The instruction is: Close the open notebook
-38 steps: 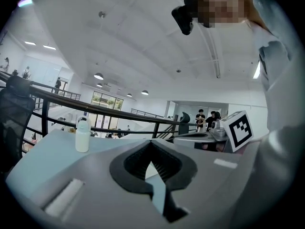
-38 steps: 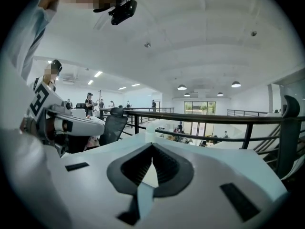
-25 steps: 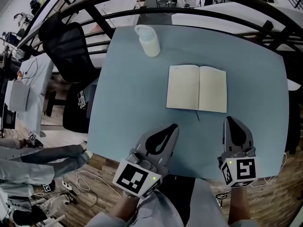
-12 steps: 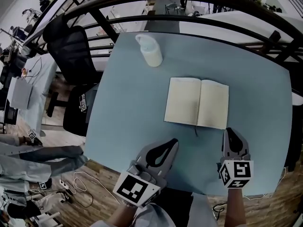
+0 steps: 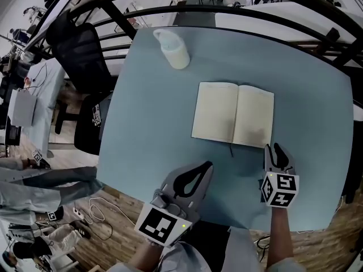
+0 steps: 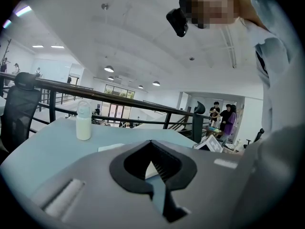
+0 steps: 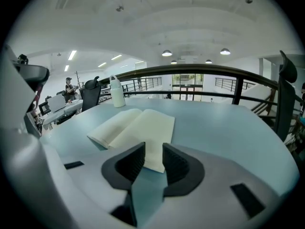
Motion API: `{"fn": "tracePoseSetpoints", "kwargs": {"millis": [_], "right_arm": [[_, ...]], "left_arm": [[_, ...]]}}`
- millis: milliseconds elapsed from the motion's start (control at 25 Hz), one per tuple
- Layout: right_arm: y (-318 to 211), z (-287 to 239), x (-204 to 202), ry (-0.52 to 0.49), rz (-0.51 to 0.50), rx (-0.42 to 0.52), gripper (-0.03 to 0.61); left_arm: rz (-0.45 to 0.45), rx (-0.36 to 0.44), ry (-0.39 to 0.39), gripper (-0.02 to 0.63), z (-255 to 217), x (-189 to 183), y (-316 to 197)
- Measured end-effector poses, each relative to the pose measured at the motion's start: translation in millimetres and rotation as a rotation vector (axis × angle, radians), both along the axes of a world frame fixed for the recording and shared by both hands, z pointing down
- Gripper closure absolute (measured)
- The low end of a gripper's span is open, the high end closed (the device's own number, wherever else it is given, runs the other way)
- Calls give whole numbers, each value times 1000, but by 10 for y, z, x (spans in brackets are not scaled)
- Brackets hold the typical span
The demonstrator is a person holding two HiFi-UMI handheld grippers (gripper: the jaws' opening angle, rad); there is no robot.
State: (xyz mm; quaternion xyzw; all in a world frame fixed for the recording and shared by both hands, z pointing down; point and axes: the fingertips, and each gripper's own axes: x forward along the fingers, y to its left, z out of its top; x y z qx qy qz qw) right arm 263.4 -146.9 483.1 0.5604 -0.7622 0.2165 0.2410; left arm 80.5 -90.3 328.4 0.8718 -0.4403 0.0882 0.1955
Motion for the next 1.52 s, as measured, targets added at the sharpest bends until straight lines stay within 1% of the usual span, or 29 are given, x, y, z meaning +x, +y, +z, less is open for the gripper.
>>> {"fn": "tracePoseSetpoints", "kwargs": {"millis": [120,360,720,880,1040,1320,1520], "right_arm": [[-45,139,41,-5,-1,-27,484],[-91,363,16,21,-22,-84,459],[-83,529,34,42,-3,-134,436],[-93,550,22,24,5,-141,431],[-90,536,-3,-3,20,-129,435],[-97,518,6,15,9,-129,450],[-117,503,49,42,24,-128,487]], "left_arm": [[-15,-9,4,610,34,44,-10],[-14,-11,-9,609,67,91,-23],[-28,-26,-13,609,131,114,-14],[-30,-32,-13,610,141,119,-25],[-16,-36,-16,609,139,135,-29],[-3,-38,-14,609,126,194,-32],[1,-47,-27,609,164,183,-28]]}}
